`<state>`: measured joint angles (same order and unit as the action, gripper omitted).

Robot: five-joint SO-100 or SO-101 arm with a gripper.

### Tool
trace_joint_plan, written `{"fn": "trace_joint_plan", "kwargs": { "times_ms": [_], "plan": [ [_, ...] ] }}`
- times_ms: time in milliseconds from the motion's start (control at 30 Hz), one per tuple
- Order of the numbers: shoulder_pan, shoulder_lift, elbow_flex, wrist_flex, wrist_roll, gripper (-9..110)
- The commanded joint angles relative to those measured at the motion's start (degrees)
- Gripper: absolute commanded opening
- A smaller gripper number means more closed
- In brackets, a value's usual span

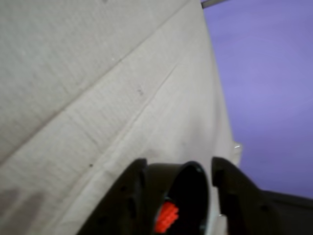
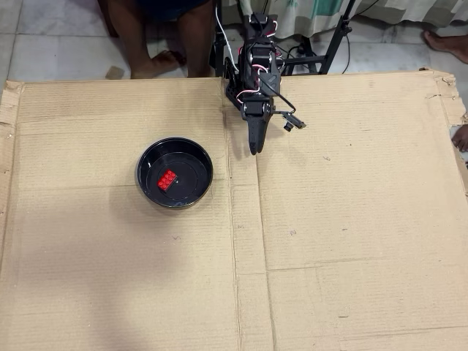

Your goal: Grasp a lego block and put it in the bin.

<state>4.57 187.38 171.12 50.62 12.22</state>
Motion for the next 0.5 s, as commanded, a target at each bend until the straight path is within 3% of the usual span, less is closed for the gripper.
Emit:
{"fn": "trace_joint_plan", "kwargs": {
  "times_ms": [0, 267, 467],
  "plan": [
    [0.35, 4.66, 2.37, 0.09, -4.31, 16],
    [0.18, 8.79, 9.49, -0.18, -13.54, 15],
    [-4.04, 8.79, 12.66, -0.7, -14.5, 3]
  ]
}}
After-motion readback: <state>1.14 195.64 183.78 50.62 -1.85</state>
